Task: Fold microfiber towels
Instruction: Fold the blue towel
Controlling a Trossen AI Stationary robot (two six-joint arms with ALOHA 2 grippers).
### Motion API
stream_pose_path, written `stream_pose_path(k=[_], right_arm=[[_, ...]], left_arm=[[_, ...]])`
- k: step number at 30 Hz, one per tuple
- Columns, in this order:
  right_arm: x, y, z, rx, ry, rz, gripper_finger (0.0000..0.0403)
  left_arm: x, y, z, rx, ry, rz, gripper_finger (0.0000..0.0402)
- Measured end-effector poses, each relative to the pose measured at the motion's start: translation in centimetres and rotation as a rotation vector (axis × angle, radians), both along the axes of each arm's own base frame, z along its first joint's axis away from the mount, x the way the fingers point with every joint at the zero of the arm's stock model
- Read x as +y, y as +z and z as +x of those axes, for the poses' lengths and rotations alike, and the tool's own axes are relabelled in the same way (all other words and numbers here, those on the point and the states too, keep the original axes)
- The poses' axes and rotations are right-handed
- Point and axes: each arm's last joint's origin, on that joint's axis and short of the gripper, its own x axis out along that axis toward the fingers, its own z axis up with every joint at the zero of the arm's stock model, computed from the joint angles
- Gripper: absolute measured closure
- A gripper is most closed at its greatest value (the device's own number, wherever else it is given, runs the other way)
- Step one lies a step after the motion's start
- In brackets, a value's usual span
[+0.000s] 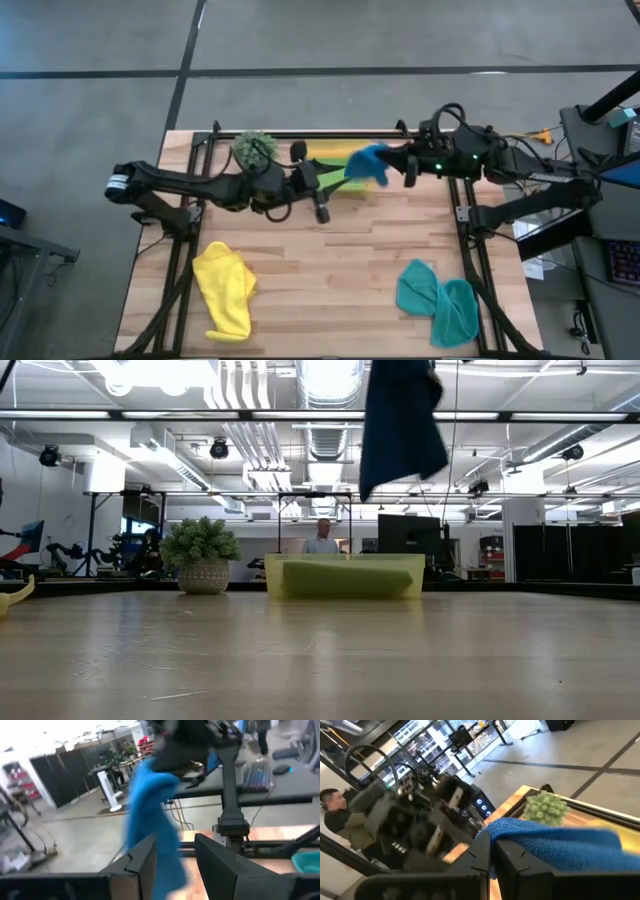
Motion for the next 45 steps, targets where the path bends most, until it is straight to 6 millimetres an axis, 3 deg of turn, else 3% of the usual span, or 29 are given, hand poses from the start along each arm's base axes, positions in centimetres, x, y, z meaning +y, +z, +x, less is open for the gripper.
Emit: stream_pose_path(k=[5, 8, 11, 19, 27, 34, 45], right_arm=[[0.0, 1.6, 2.7, 0.009, 0.01, -0.058, 0.0394], [0.0, 2.5, 3.9, 0.007, 0.028, -0.098, 0.0394], [0.0, 3.3, 4.5, -0.005, 0.04, -0.117, 0.0394], [0.1, 4.5, 4.4, -0.037, 0.062, -0.14, 0.0394], [0.6, 4.8, 4.2, -0.051, 0.085, -0.143, 0.0394], [1.2, 4.8, 4.2, -0.052, 0.11, -0.145, 0.0394], [1.9, 4.8, 4.2, -0.054, 0.137, -0.148, 0.0394]], left_arm=[[0.0, -0.9, 1.1, -0.019, 0.032, -0.121, 0.0282], [0.7, -1.1, 0.7, -0.099, 0.125, -0.297, 0.0282], [1.1, -1.3, 0.1, -0.133, 0.181, -0.356, 0.0282], [1.1, -0.9, -0.4, -0.177, 0.177, -0.453, 0.0282], [1.8, -0.5, -0.1, -0.176, -0.04, -0.496, 0.0282], [3.3, -0.4, -0.1, -0.224, -0.02, -0.565, 0.0282], [4.0, 0.1, 0.0, -0.219, -0.254, -0.612, 0.0282]])
